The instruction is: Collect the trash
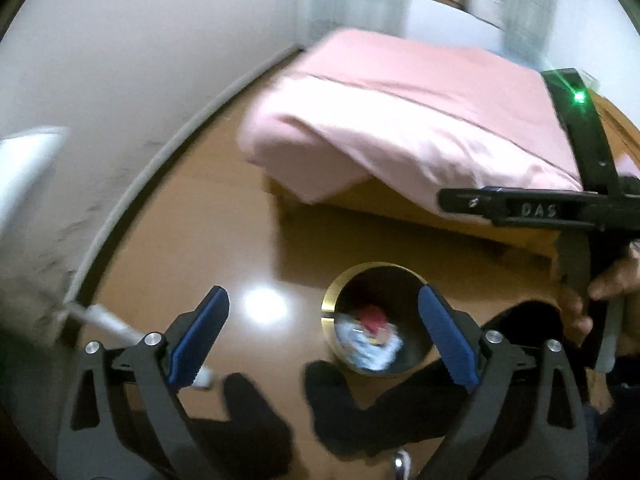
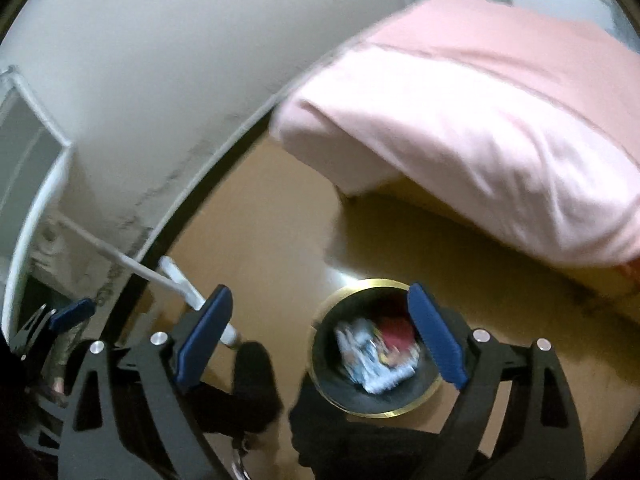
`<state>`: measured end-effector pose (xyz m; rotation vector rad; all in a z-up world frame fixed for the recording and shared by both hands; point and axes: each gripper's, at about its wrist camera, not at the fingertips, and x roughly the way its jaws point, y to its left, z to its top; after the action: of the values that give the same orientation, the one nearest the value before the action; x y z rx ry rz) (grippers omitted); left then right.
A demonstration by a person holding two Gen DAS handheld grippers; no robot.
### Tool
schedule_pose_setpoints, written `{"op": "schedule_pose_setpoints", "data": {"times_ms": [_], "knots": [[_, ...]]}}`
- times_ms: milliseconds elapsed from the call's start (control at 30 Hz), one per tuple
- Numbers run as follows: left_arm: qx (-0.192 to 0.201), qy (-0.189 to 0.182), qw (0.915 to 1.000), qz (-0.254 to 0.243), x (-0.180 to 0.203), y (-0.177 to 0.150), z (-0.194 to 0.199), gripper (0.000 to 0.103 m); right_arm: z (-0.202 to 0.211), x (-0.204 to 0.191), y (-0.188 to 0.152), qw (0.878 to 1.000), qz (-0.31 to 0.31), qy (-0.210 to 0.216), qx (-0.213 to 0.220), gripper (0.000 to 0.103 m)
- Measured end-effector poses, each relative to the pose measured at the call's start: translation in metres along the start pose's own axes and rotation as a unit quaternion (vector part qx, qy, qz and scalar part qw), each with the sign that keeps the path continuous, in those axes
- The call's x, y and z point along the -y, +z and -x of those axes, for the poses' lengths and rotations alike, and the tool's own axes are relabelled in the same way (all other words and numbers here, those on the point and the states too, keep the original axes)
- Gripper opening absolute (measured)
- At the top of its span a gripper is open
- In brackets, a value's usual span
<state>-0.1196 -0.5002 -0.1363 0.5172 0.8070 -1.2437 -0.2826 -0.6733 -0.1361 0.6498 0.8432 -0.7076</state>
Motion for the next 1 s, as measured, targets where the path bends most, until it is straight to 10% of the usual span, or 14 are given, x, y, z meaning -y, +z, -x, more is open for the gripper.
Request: {"op": "schedule_pose_setpoints", "data": {"times_ms": [300, 667, 1000], "knots": [[0.08, 0.153, 0.9761, 0.132, -0.122, -0.023, 0.186, 0.094, 0.061, -0.182, 0.04, 0.981, 0.154, 0.109, 0.038, 0.088], [0.104, 0.348, 0.8841, 0.293, -0.227, -0.147, 0.338, 0.094, 0.092, -0.37, 0.0, 0.921, 0.309, 0.234, 0.035, 0.088], [0.087, 0.404, 0.8452, 0.339, -0.257, -0.215, 0.378, 0.094, 0.092, -0.456, -0.038, 0.888, 0.37, 0.271, 0.019, 0.088]]}}
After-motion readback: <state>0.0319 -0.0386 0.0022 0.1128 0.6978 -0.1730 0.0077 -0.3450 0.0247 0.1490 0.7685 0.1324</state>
